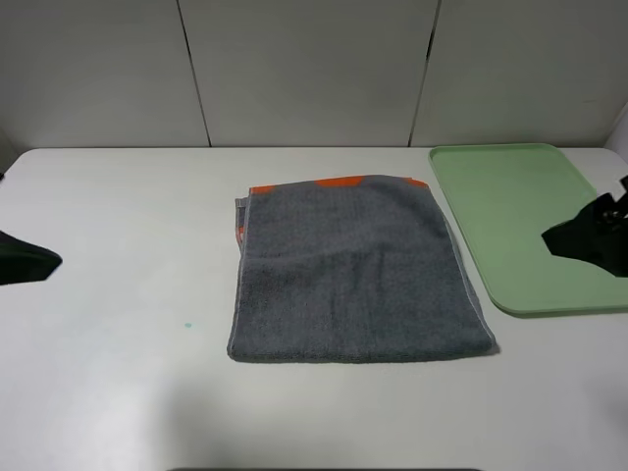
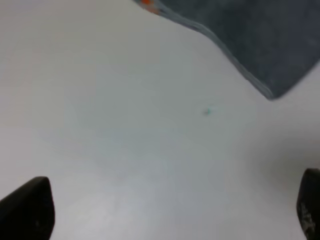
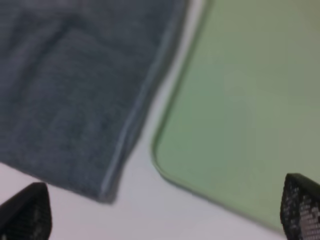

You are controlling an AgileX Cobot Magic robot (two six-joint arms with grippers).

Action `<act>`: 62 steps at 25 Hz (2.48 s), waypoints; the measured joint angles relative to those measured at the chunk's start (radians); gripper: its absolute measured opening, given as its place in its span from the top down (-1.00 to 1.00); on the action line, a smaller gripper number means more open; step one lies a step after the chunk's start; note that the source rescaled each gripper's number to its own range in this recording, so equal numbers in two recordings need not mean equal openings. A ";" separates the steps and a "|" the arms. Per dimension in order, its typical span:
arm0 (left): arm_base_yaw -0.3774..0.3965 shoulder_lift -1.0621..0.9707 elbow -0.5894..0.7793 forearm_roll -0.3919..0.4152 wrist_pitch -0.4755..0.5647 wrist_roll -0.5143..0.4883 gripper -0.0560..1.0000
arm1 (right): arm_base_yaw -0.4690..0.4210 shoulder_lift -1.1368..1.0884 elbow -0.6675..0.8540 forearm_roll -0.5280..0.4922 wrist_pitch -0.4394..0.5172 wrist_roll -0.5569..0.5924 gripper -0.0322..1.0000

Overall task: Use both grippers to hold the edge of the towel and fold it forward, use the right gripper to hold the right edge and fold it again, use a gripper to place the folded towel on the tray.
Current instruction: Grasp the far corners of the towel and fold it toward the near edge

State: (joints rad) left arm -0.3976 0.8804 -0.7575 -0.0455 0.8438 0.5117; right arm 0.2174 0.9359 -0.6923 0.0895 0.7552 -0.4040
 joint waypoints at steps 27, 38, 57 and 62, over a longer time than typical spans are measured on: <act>-0.324 0.583 -0.001 -0.006 -0.108 0.298 -0.84 | 0.330 0.540 -0.002 -0.015 -0.111 -0.294 -1.00; -0.325 0.710 -0.001 -0.009 -0.223 0.352 -0.84 | 0.330 0.671 -0.002 -0.008 -0.124 -0.373 -1.00; -0.328 0.790 -0.001 -0.009 -0.354 0.399 -0.84 | 0.330 0.826 -0.004 -0.089 -0.265 -0.489 -1.00; -0.328 0.790 -0.001 -0.009 -0.359 0.426 -0.83 | 0.330 0.873 -0.004 -0.089 -0.281 -0.520 -1.00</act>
State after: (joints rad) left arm -0.7254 1.6708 -0.7586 -0.0541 0.4851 0.9376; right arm 0.5477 1.8088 -0.6966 0.0000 0.4746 -0.9241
